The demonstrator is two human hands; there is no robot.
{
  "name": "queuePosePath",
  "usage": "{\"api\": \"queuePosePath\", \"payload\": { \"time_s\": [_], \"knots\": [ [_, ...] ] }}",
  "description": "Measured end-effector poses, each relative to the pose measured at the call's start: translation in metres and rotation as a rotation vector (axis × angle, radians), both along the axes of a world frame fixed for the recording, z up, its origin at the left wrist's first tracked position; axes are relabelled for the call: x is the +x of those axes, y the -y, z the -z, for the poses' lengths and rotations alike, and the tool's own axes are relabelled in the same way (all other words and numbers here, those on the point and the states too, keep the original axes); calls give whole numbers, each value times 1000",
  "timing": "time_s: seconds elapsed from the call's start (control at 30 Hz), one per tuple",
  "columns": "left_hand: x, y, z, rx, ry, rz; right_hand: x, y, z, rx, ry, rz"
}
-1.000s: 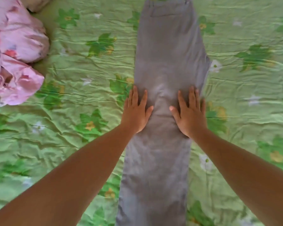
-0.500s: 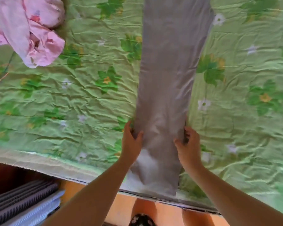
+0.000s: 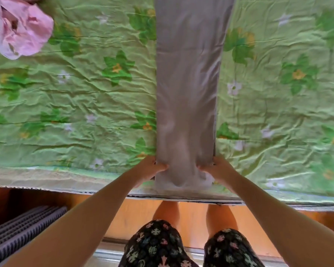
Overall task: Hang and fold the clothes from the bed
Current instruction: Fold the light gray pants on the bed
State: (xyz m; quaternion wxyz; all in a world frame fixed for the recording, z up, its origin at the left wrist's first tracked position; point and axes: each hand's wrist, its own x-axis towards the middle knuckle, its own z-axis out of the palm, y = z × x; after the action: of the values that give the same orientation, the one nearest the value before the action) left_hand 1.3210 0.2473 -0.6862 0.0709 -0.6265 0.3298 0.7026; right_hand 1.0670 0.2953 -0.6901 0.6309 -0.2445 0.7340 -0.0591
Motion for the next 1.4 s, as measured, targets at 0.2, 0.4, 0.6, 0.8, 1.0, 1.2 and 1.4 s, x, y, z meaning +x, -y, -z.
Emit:
{"api": "queuePosePath", "payload": {
  "time_s": [0.2,0.4,0.6,0.8,1.0,1.2,1.4],
  "knots": [
    [21,-30,-7,55,-116,-47,3,-34,-17,-19,131,275],
    [15,-49,1,-49,-77,-200,5,-61,-2,-111,-56,121],
    [11,-48,2,-299,-142,-168,5,-65,-5,-313,-20,43],
    [27,-42,18,-1141,106,670,-19,-63,2,-646,-324,-550],
    [23,25,-1,-1322,-58,542,-43,-8,-16,-1014,-216,-353],
    [-31,174,-28,-519,-322,-302,-57,160,-50,-487,397,355],
    [-27,156,17,-208,-247,-204,-56,163,6,-228,209,85]
  ]
}}
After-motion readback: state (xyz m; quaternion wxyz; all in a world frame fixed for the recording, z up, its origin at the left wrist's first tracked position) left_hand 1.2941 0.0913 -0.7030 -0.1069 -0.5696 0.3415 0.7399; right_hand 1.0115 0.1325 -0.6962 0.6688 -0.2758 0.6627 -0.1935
